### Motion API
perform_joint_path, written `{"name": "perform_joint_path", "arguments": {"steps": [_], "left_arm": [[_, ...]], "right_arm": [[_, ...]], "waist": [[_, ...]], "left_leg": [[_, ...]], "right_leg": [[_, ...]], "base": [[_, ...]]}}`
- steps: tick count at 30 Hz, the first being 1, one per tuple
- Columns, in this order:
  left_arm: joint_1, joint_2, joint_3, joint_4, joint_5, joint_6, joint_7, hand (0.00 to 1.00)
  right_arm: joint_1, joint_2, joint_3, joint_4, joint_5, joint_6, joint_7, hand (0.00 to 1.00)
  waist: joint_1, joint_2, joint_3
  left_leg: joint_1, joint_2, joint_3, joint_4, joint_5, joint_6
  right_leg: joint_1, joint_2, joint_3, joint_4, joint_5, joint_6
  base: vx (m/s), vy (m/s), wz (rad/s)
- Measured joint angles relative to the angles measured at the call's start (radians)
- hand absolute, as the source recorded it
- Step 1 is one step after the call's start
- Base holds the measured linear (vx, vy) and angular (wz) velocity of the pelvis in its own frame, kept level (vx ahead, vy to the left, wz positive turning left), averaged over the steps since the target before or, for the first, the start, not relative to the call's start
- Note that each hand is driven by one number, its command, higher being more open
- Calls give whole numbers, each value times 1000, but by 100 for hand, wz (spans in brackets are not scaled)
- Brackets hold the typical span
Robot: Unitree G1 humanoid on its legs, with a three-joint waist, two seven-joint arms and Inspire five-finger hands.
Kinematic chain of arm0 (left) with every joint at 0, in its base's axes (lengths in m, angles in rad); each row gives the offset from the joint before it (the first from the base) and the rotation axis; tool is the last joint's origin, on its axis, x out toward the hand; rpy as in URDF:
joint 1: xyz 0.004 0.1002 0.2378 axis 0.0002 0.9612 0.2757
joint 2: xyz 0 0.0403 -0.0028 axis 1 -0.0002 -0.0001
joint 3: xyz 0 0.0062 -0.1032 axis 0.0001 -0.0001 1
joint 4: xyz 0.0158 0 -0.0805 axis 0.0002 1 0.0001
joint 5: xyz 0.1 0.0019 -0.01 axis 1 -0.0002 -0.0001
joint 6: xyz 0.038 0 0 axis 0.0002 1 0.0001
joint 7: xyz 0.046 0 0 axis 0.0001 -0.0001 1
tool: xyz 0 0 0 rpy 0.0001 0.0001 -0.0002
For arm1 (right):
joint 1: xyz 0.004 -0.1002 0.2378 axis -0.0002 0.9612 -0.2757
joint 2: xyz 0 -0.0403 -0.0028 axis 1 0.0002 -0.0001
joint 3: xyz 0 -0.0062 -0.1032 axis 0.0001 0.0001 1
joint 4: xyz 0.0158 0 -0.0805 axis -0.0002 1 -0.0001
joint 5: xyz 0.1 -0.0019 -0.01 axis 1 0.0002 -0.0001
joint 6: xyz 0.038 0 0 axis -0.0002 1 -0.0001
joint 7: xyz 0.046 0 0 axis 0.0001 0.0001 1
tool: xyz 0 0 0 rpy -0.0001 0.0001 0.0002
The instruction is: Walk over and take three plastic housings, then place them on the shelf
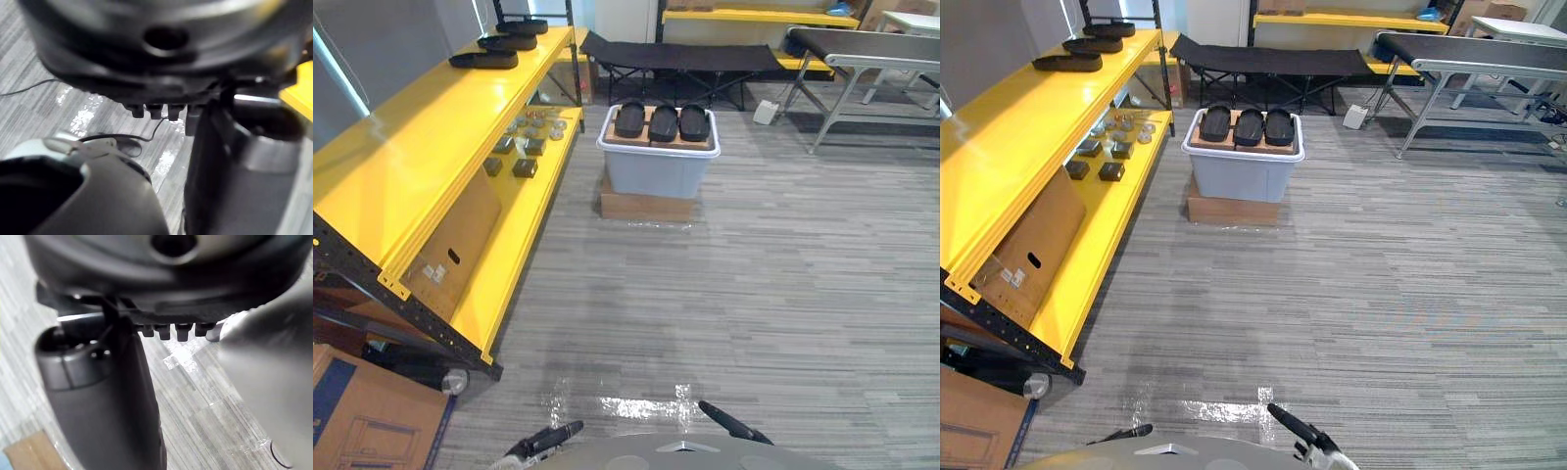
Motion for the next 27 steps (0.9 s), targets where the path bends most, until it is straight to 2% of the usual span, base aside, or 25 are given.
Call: {"name": "perform_joint_path", "arguments": {"steps": [6,12,19,27], "left_arm": [[-75,-18,-70,-60,-95,-4,-12,100],[-98,-37,-107,-65,-125,-7,-67,100],[-85,-36,-107,-84,-127,-105,-20,100],[-26,-46,-106,-152,-127,-132,1,100]], "right_arm": [[-109,4,84,-45,-8,-72,18,100],[-135,-2,113,-44,-17,-75,16,100],[-121,-2,112,-44,-2,-81,-31,100],[-83,3,99,-53,69,-118,-72,100]], "waist": [[-4,6,18],[-31,5,20],[-39,5,20],[-37,6,21]], "left_leg": [[-9,-8,-1,2,0,0],[-10,-5,7,4,-7,-12],[-2,-4,13,4,-15,-23],[-13,-6,20,18,-16,-21]], "right_leg": [[-7,-5,-2,-8,4,5],[-10,-3,-1,-12,5,6],[-10,-5,1,-2,7,10],[-19,-9,10,2,11,16]], "base": [[0,0,0],[7,-9,-3],[-21,-8,-2],[-63,-8,-3]]}}
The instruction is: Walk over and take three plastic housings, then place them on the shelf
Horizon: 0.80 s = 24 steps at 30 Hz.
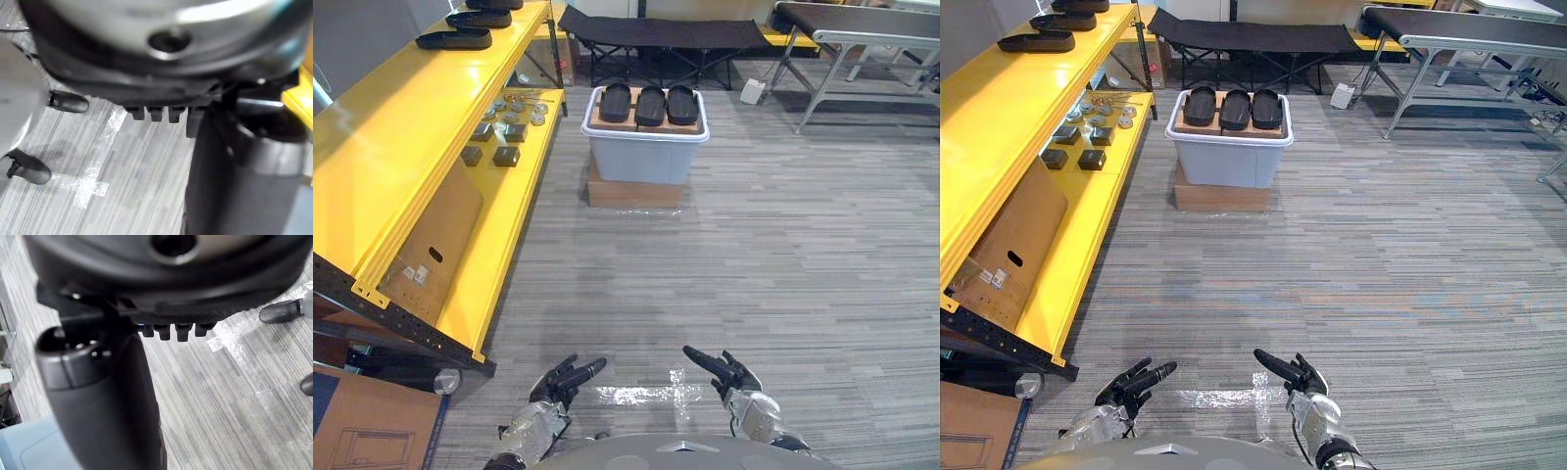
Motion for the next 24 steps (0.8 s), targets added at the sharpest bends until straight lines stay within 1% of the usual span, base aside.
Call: {"name": "perform_joint_path", "arguments": {"steps": [3,4,5,6,7,8,9,10,11,12,13,14,15,16,17,18,19,20,22,23,24], "left_arm": [[26,-1,-1,-5,51,-19,12,100],[30,-3,-1,-6,60,-23,21,100],[39,-6,-1,-14,60,-31,24,100],[43,-9,-1,-20,61,-37,25,100],[47,-12,-2,-37,61,-39,26,100],[46,-12,-4,-49,60,-40,28,100],[41,-14,-19,-63,59,-42,36,100],[41,-14,-24,-74,58,-42,36,100],[37,-7,-32,-98,54,-41,36,100],[34,-3,-38,-109,54,-40,38,100],[36,5,-39,-111,54,-40,40,100],[35,9,-38,-112,52,-39,46,100],[35,10,-36,-113,45,-36,48,100],[36,10,-37,-113,44,-32,51,100],[36,11,-38,-113,44,-32,52,100],[36,12,-41,-113,44,-31,53,100],[35,16,-40,-116,44,-24,52,100],[35,17,-40,-119,44,-21,54,100],[40,20,-39,-121,41,-19,61,100],[43,12,-39,-121,28,-17,63,100],[57,1,-39,-122,-10,-16,64,100]], "right_arm": [[17,0,-8,-5,2,-15,-3,100],[26,0,-8,-15,1,-21,-2,100],[35,0,-7,-30,1,-23,-2,100],[37,0,-7,-37,2,-25,-2,100],[40,-1,-7,-43,8,-29,-1,100],[40,-2,-6,-44,21,-29,-2,100],[40,-4,-6,-45,47,-29,-2,100],[41,-3,-6,-52,57,-29,-2,100],[44,4,8,-72,94,-29,-2,100],[47,14,16,-80,115,-29,1,100],[54,23,19,-83,129,-29,5,100],[58,26,23,-93,130,-29,6,100],[63,30,24,-107,130,-28,12,100],[69,32,26,-110,129,-30,21,100],[74,32,31,-114,128,-35,24,100],[87,33,33,-120,128,-41,32,100],[98,34,32,-120,129,-42,36,100],[106,34,30,-120,129,-43,34,100],[135,34,30,-120,129,-41,33,100],[136,24,24,-120,128,-40,34,100],[143,4,24,-120,125,-38,34,100]], "waist": [[0,4,2],[0,7,4],[2,10,6],[3,13,9],[2,13,12],[0,10,16],[2,7,29],[3,13,35],[2,4,62],[0,-6,83],[0,-6,86],[0,-10,87],[2,-6,89],[3,2,90],[5,2,90],[10,-9,87],[10,-22,89],[11,-25,91],[15,-31,87],[11,-10,82],[9,29,56]], "left_leg": [[1,2,6,5,0,3],[1,2,6,6,0,10],[-1,2,6,6,0,22],[-2,1,6,6,-1,26],[-9,-5,1,7,-10,32],[-12,-11,-10,9,-16,43],[-16,-9,-19,18,-18,51],[-15,-7,-22,26,-21,54],[2,-10,-29,52,-21,74],[18,-7,-34,70,-29,77],[15,-3,-39,85,-39,75],[17,5,-43,97,-54,72],[16,24,-44,118,-76,64],[13,50,-42,139,-97,48],[9,59,-40,149,-105,36],[2,64,-40,176,-130,18],[7,68,-41,213,-163,2],[15,72,-43,231,-180,-5],[47,91,-48,282,-246,-44],[51,122,-47,305,-276,-65],[47,182,-39,345,-305,-95]], "right_leg": [[-1,2,7,2,-1,-2],[-2,2,7,6,-2,-4],[-13,-1,7,27,-12,-16],[-25,-6,8,51,-23,-18],[-59,-26,7,126,-58,-12],[-92,-47,4,204,-85,1],[-162,-73,6,363,-93,5],[-202,-92,7,455,-92,5],[-266,-133,17,622,-77,5],[-286,-148,23,674,-99,-15],[-299,-150,25,666,-116,-17],[-305,-145,27,619,-116,-17],[-309,-122,36,518,-111,-10],[-310,-90,38,386,-85,20],[-309,-77,39,322,-68,38],[-311,-67,47,240,-32,34],[-304,-64,63,208,-5,11],[-290,-63,63,202,-2,3],[-245,-42,59,208,-14,-51],[-245,-22,55,232,1,-69],[-239,28,39,246,-13,-89]], "base": [[-60,-16,-5],[-77,-19,-4],[-63,-11,-2],[-59,7,3],[-52,23,12],[-51,49,21],[-35,55,20],[-20,72,18],[16,60,19],[27,54,22],[55,37,18],[82,25,6],[126,10,-7],[130,-5,-14],[134,-25,-11],[173,-76,-2],[198,-113,5],[341,-238,9],[304,-225,6],[305,-228,-5],[568,-372,-12]]}}
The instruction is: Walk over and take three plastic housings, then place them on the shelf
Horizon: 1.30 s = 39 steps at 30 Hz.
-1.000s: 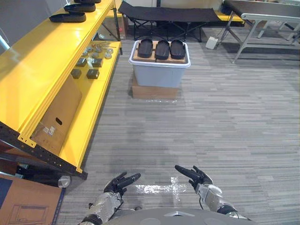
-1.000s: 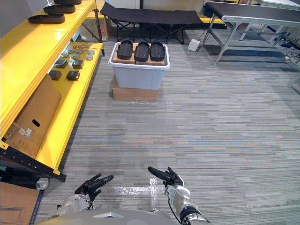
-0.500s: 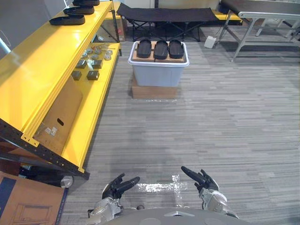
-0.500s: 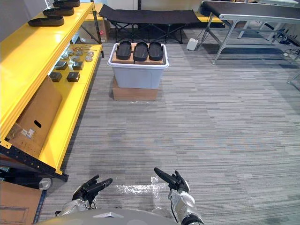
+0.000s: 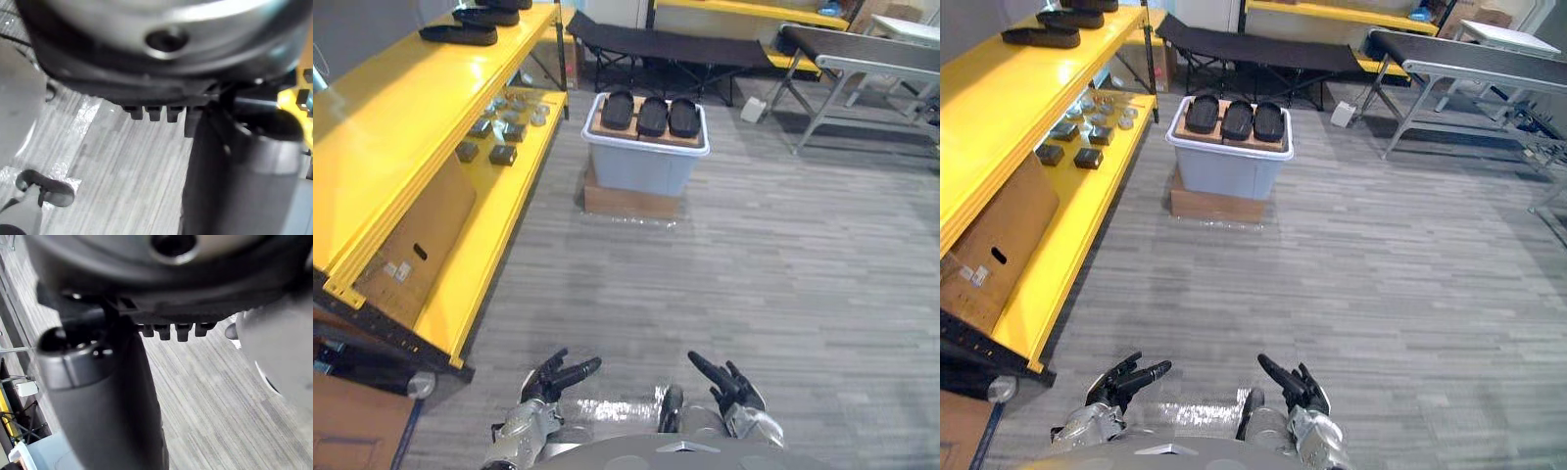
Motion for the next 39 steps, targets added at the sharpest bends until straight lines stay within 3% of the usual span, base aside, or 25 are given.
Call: {"name": "perform_joint_path", "arguments": {"steps": [2,3,5,7,9,11,13,14,15,16,17,19,20,21,22,23,24,26,29,31,32,34,35,36,39], "left_arm": [[-4,-7,30,-3,-59,0,2,100],[-2,-29,57,-19,-84,-10,4,100],[-11,-42,88,-38,-132,-18,1,100],[0,-62,87,-72,-140,-20,-8,100],[21,-79,86,-109,-131,-41,-15,100],[33,-81,84,-142,-127,-48,-30,100],[35,-84,81,-158,-128,-51,-35,100],[44,-84,74,-158,-127,-56,-43,100],[40,-78,67,-157,-125,-57,-49,100],[37,-66,63,-159,-125,-63,-50,100],[27,-42,59,-159,-122,-67,-53,100],[12,-41,52,-157,-95,-65,-47,100],[9,-36,39,-158,-83,-66,-47,100],[8,-36,38,-158,-77,-65,-47,100],[6,-36,37,-159,-63,-64,-44,100],[5,-36,23,-162,-50,-64,-35,100],[8,-35,14,-167,-50,-63,-33,100],[-3,-24,-8,-199,-53,-43,-28,100],[-37,-20,-25,-199,-58,-36,-34,100],[-46,-12,-22,-198,-59,-36,-43,100],[-39,-1,-18,-197,-69,-36,-43,100],[-20,5,-2,-197,-101,-36,-46,100],[-8,-6,13,-188,-114,-37,-45,100],[5,-26,23,-176,-136,-34,-43,100],[30,-74,55,-163,-141,-20,-45,100]], "right_arm": [[-15,-15,9,7,-24,0,3,100],[-23,-24,18,7,-55,0,8,100],[-27,-42,29,14,-81,4,12,100],[-32,-51,30,23,-103,4,15,100],[-70,-55,31,20,-127,-1,14,100],[-115,-57,54,20,-128,-5,9,100],[-127,-67,74,19,-126,-10,4,100],[-125,-76,99,19,-126,-10,-2,100],[-127,-71,111,19,-124,-10,-8,100],[-128,-67,118,19,-123,-10,-8,100],[-129,-63,135,19,-123,-10,-7,100],[-128,-65,138,24,-114,-10,-8,100],[-131,-59,146,24,-99,-11,-7,100],[-133,-52,148,24,-94,-12,-6,100],[-134,-41,150,25,-95,-15,-6,100],[-132,-31,163,26,-96,-21,-6,100],[-130,-28,171,26,-96,-24,-6,100],[-112,-20,182,7,-95,-29,-12,100],[-101,-19,175,-2,-94,-32,-29,100],[-98,-12,153,-11,-97,-49,-27,100],[-88,-8,145,-11,-108,-50,-27,100],[-56,-2,144,-24,-133,-60,-28,100],[-39,-4,142,-33,-135,-64,-29,100],[-37,-9,128,-35,-135,-64,-35,100],[-38,-25,105,-48,-134,-64,-45,100]], "waist": [[5,17,-6],[7,32,6],[15,30,40],[41,34,41],[57,34,43],[63,30,57],[81,42,67],[91,54,61],[90,47,59],[90,26,62],[88,-19,65],[88,-38,63],[88,-46,65],[88,-49,66],[87,-51,67],[87,-45,69],[87,-40,69],[80,-23,65],[56,7,73],[57,4,72],[62,-13,66],[63,-44,48],[61,-39,43],[59,-1,34],[63,34,36]], "left_leg": [[-126,86,25,305,10,4],[-255,148,9,565,123,49],[-350,138,-46,724,125,32],[-393,69,-28,634,101,25],[-431,-12,-4,327,114,27],[-449,-81,-47,-55,261,9],[-450,-82,-63,-150,315,-9],[-442,-66,-61,-157,324,2],[-440,-76,-62,-128,428,69],[-440,-94,-57,-113,440,86],[-449,-138,-55,-78,430,105],[-434,-173,-54,-54,388,155],[-397,-192,-42,-49,346,179],[-376,-200,-40,-48,331,182],[-342,-208,-43,-44,307,186],[-295,-210,-46,-38,272,190],[-271,-209,-51,-38,259,193],[-220,-202,-92,-39,215,190],[-203,-162,-169,-5,171,168],[-198,-136,-220,47,113,128],[-184,-132,-239,71,78,104],[-165,-137,-276,96,25,79],[-149,-115,-297,128,-15,53],[-156,-65,-301,179,-27,33],[-272,29,-243,451,58,-30]], "right_leg": [[12,52,-9,4,-27,-32],[61,88,-9,-44,-34,-47],[150,103,3,-86,-50,-81],[223,99,34,-121,-48,-73],[258,93,65,-155,-47,-71],[291,97,101,-183,-54,-60],[325,110,118,-196,-89,-37],[358,120,129,-191,-148,-15],[373,105,132,-157,-205,3],[371,85,132,-133,-236,10],[360,42,131,-69,-276,19],[293,-7,136,136,-276,36],[193,-54,153,402,-231,145],[147,-72,166,506,-202,205],[95,-99,172,640,-187,230],[47,-129,136,737,-219,164],[30,-142,106,749,-235,135],[-64,-150,43,612,-278,66],[-111,-101,77,209,-225,100],[-124,-72,144,-26,-97,110],[-118,-72,173,-65,-36,114],[-95,-73,188,-60,-3,97],[-82,-65,175,-22,84,81],[-67,-32,131,6,48,48],[37,28,64,-37,20,7]], "base": [[457,-286,-15],[401,-283,-13],[445,-270,-22],[403,-127,-61],[441,-32,-71],[379,45,-49],[374,123,-50],[411,172,-42],[452,192,-21],[447,170,12],[538,175,25],[486,153,21],[401,144,2],[479,150,-2],[454,119,-1],[448,106,-1],[420,87,9],[417,40,47],[403,-72,82],[440,-229,71],[400,-312,67],[374,-395,69],[512,-542,79],[497,-525,70],[306,-323,44]]}}
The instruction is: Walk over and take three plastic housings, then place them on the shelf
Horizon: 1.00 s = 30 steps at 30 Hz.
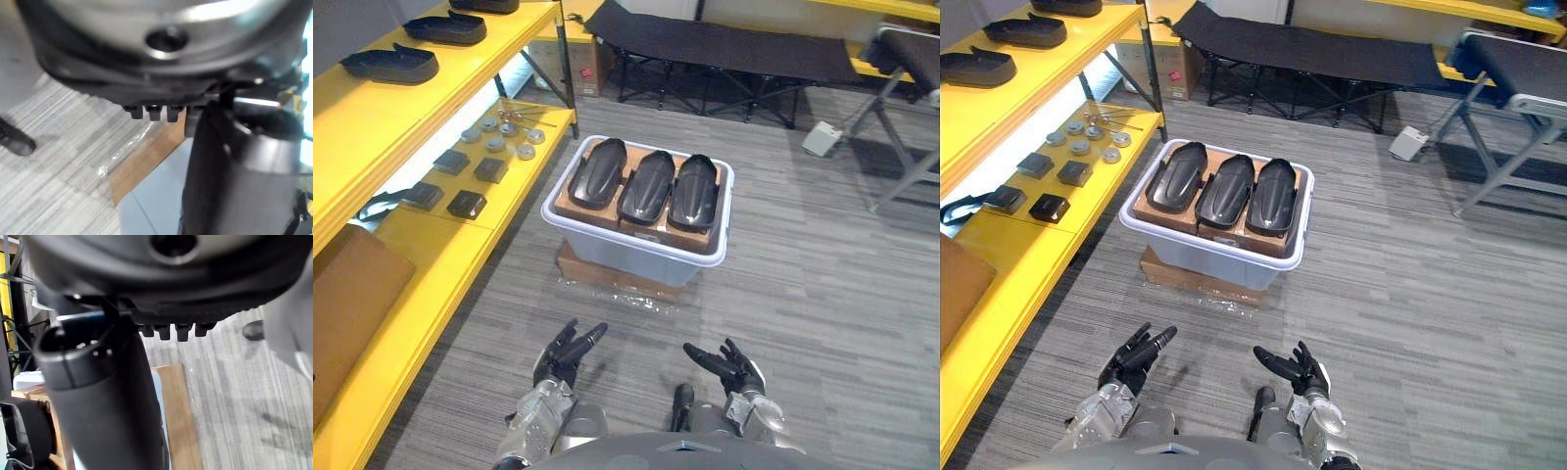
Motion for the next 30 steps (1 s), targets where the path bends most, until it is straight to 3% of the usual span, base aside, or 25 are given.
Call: {"name": "perform_joint_path", "arguments": {"steps": [2,4,7,9,10,12,14,17,22,27,30], "left_arm": [[-2,2,0,11,1,-1,-1,100],[-17,-2,-15,28,10,-4,-6,100],[-28,-6,-49,28,25,-6,-4,100],[-26,-6,-65,28,59,-5,8,100],[-28,5,-78,28,72,-4,13,100],[-26,36,-99,16,93,-4,16,100],[-24,59,-108,15,93,1,22,100],[-6,77,-114,-19,90,3,26,100],[17,114,-95,-36,88,1,26,100],[59,112,-125,-24,93,11,2,100],[56,121,-124,-25,99,18,-16,100]], "right_arm": [[2,-8,-5,-10,-1,0,-11,100],[10,-25,-50,-60,-24,-7,-40,100],[35,-40,-76,-154,-36,-37,-100,100],[67,-50,-73,-243,-40,-51,-150,100],[70,-38,-67,-261,-42,-53,-174,100],[117,5,-51,-350,-43,-54,-210,100],[161,33,-38,-471,-74,-54,-233,100],[182,32,-37,-589,-82,-44,-236,100],[198,19,-122,-779,-80,-23,-228,100],[140,-71,-223,-791,-78,18,-230,100],[44,-138,-237,-674,-77,46,-231,100]], "waist": [[-5,-10,4],[-24,-13,6],[-35,-6,7],[-39,16,-5],[-39,9,-7],[-46,-56,-21],[-66,-83,-35],[-74,-80,-34],[-80,-77,-36],[-88,-84,-41],[-87,-98,-34]], "left_leg": [[-2,32,72,-28,-6,11],[-6,56,168,-194,0,27],[-23,62,193,-419,106,24],[-2,59,190,-519,216,15],[13,47,202,-545,260,4],[44,-23,242,-644,278,27],[56,-80,265,-702,311,55],[75,-113,296,-715,300,70],[107,-103,319,-720,286,64],[139,-92,347,-737,285,61],[118,-93,348,-726,286,62]], "right_leg": [[70,1,-25,-59,2,-6],[137,-23,-71,-123,2,-4],[155,-53,-102,-144,-7,27],[148,-52,-92,-145,-17,64],[149,-70,-79,-148,-14,79],[146,-122,-68,-181,7,106],[130,-171,-64,-197,30,135],[125,-205,-55,-196,45,158],[136,-198,-50,-188,52,164],[134,-189,-40,-176,53,163],[114,-192,-44,-176,49,156]], "base": [[243,-235,44],[196,-140,63],[117,58,30],[106,248,-16],[158,246,-23],[176,210,-16],[191,187,-3],[131,119,-19],[63,0,-11],[-47,-16,-22],[-112,-12,-10]]}}
